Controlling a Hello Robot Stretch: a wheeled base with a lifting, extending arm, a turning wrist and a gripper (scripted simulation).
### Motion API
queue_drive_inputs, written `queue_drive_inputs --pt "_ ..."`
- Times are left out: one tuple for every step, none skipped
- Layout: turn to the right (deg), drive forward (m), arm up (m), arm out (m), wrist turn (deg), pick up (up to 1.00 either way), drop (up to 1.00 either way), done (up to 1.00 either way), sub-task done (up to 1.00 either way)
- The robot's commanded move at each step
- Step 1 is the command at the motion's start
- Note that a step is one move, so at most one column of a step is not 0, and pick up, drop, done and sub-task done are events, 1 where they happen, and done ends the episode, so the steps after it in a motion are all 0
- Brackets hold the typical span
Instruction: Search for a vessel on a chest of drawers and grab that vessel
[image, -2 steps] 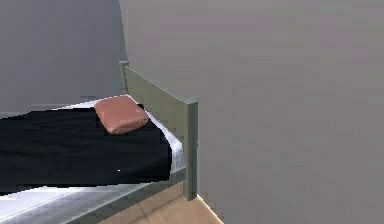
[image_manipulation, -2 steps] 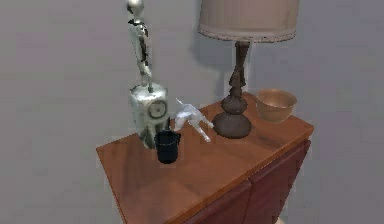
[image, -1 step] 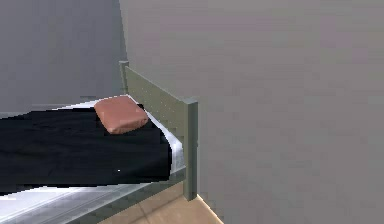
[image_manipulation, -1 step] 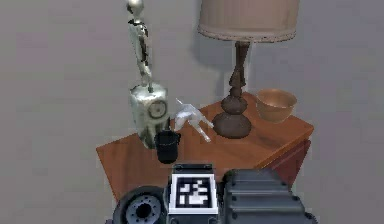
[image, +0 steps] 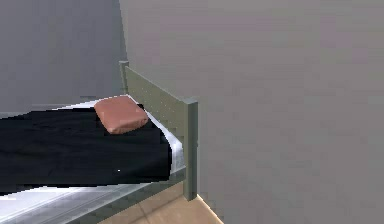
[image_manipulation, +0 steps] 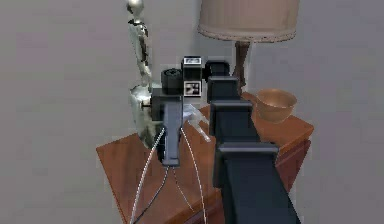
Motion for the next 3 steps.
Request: queue_drive_inputs --pt "0.0 0.0 0.0 0.0 45.0 0.0 0.0 0.0 0.0" --pt "0.0 0.0 0.0 0.0 45.0 0.0 0.0 0.0 0.0" --pt "0.0 0.0 0.0 0.0 45.0 0.0 0.0 0.0 0.0"
